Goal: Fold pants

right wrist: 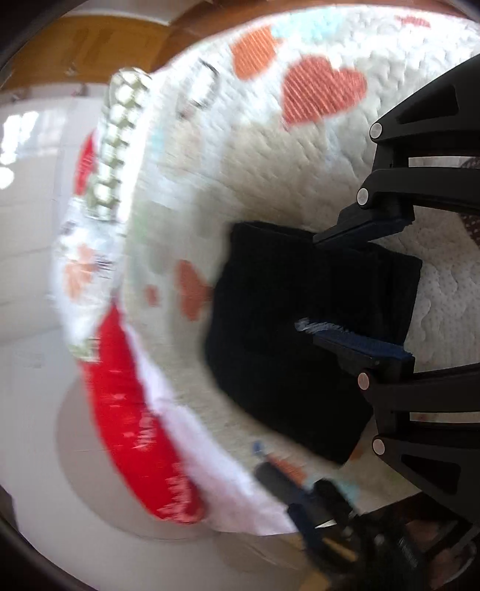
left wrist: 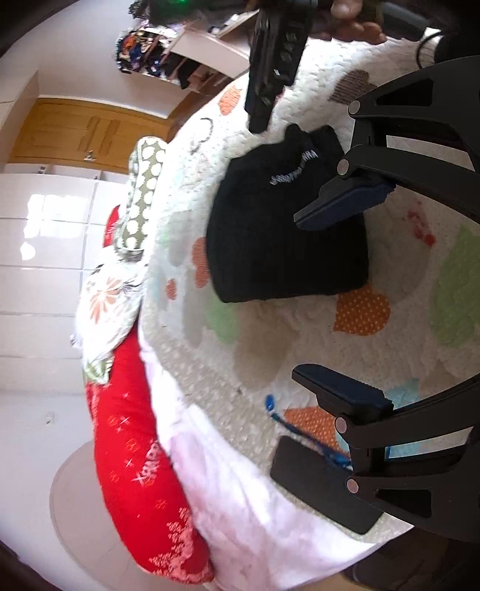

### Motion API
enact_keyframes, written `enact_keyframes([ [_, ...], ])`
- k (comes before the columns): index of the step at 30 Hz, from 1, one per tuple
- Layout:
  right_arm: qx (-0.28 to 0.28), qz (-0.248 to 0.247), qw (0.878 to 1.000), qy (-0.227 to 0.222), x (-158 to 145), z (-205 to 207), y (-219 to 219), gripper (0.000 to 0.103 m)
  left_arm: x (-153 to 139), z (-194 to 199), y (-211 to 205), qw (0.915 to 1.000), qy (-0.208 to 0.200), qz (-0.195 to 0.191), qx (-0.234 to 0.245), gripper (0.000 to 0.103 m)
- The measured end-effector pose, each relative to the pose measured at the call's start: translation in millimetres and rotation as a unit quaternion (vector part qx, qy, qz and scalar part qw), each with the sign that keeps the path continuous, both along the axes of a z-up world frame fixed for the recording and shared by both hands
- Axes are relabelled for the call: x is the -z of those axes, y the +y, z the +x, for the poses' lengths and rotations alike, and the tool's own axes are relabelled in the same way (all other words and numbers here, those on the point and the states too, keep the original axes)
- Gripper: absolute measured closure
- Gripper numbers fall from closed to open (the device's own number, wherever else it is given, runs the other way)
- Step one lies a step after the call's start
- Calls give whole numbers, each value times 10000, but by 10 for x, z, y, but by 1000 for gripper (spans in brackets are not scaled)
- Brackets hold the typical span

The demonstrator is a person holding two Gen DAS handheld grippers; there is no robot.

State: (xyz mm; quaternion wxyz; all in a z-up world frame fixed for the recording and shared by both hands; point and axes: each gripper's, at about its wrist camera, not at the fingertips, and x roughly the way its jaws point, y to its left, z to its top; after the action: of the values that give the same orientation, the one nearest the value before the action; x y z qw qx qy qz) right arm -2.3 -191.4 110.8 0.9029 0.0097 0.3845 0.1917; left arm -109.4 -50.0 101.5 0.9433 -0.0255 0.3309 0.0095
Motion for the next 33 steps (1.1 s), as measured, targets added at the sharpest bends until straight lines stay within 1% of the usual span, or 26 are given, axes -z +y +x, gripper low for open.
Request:
enact_keyframes([
  [2,76,79,9996,-274,-158,-137,-14,55,-71,-45,-52,9999,-104,57,-31,26],
  [5,138,119,9984,-529,-315,-318,12,55,-165,-109,-128,9995,-269,172,-57,26],
  [7,157,115,9977,-646,-370,-418,31,55,-212,-144,-161,9992,-349,183,-92,26],
  [12,213,93,9965,-807,-422,-521,74,55,-289,-174,-206,9987,-440,200,-160,26],
  [14,207,181,9962,-827,-439,-549,83,54,-311,-187,-227,9985,-468,217,-176,26],
  [26,248,310,9954,-867,-423,-639,123,54,-350,-196,-236,9982,-506,262,-199,26],
  [33,236,261,9961,-811,-383,-630,147,54,-364,-176,-228,9980,-524,287,-199,26],
])
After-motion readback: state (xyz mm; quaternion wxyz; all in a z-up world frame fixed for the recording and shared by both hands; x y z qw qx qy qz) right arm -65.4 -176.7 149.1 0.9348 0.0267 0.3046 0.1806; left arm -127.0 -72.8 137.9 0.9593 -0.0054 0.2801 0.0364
